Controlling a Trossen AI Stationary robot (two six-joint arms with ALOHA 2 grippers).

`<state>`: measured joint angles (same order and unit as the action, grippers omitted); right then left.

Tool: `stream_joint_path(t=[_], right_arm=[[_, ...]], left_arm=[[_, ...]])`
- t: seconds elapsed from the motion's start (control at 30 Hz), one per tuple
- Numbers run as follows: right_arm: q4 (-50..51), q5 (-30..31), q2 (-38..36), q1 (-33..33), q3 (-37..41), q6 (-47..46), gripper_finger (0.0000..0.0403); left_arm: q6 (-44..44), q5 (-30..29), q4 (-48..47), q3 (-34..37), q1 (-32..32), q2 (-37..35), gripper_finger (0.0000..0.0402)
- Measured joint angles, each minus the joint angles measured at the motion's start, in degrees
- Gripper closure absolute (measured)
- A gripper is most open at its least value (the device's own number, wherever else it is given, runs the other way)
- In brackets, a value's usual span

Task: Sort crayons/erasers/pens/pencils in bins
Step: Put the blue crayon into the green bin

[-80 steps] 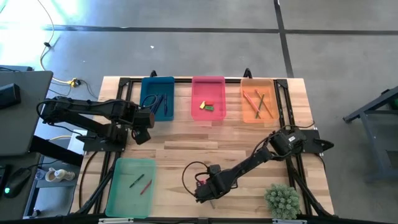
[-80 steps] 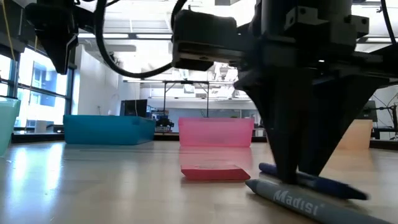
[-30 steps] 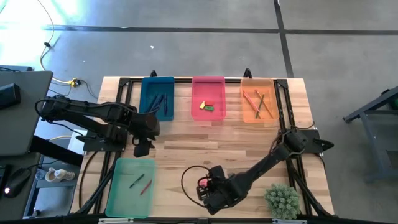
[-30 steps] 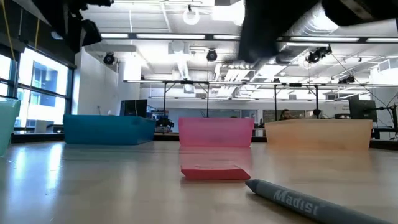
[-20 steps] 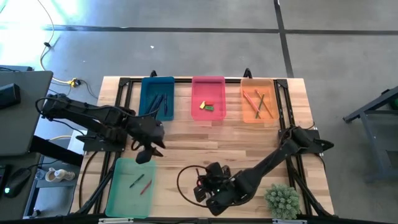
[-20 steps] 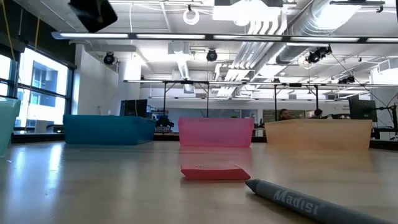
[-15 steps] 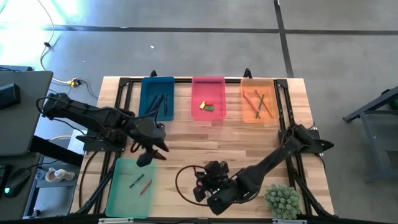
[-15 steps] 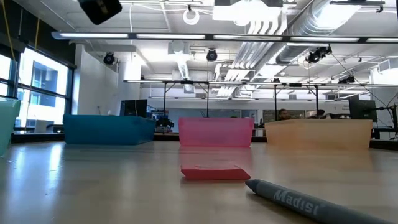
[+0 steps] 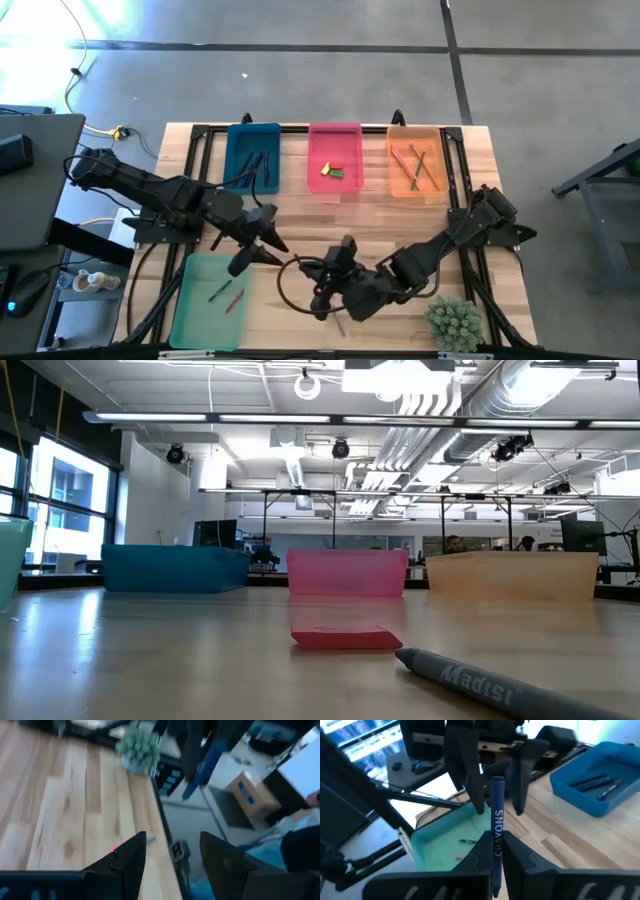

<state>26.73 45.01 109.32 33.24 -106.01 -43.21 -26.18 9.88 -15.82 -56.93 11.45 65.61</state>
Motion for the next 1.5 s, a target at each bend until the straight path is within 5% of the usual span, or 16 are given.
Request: stream_joint_path(t=[0.4, 1.03, 1.5], right_arm=[[-0.9, -8.0, -1.0, -2.6, 0.0, 5.8, 0.0400], [0.8, -9.2, -2.2, -5.1, 0.0, 6.1, 0.0400], [1.5, -9.1, -2.2, -5.1, 0.0, 7.2, 0.0398]], left_arm=[[0.1, -1.8, 12.4, 0.0, 1.1, 2.4, 0.0229], [-0.7, -7.6, 16.8, 0.0, 1.1, 2.4, 0.0233], [-0.7, -8.0, 16.8, 0.0, 1.0, 2.4, 0.0363]])
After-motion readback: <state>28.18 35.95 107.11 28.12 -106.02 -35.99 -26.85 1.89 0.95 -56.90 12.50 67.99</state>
